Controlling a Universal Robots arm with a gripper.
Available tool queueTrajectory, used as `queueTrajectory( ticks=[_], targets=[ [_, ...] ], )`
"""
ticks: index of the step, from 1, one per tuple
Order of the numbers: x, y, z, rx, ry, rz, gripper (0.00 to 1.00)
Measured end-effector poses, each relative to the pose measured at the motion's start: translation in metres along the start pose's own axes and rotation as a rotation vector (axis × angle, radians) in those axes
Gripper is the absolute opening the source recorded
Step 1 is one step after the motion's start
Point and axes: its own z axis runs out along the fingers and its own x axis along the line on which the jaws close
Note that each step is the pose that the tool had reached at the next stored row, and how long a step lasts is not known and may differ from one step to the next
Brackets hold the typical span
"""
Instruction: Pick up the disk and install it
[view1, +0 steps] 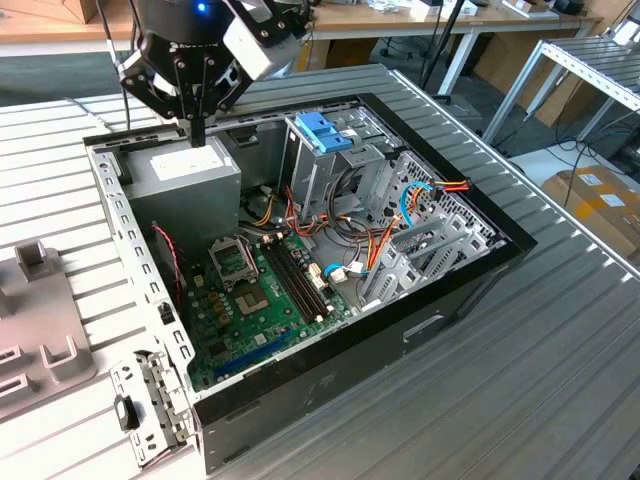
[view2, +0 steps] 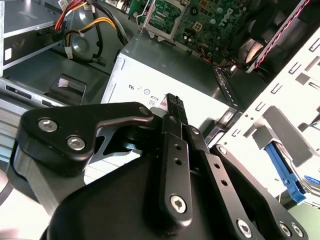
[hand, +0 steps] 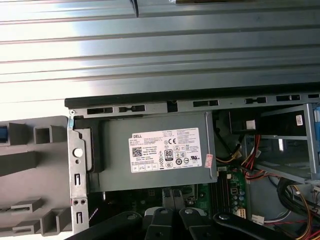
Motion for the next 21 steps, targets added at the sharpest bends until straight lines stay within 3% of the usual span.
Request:
queueTrajectory(
  ticks=[21],
  targets=[
    [0.0047,-0.0004,-0.0001,0.0000,0.0000,0.000,0.11]
  ],
)
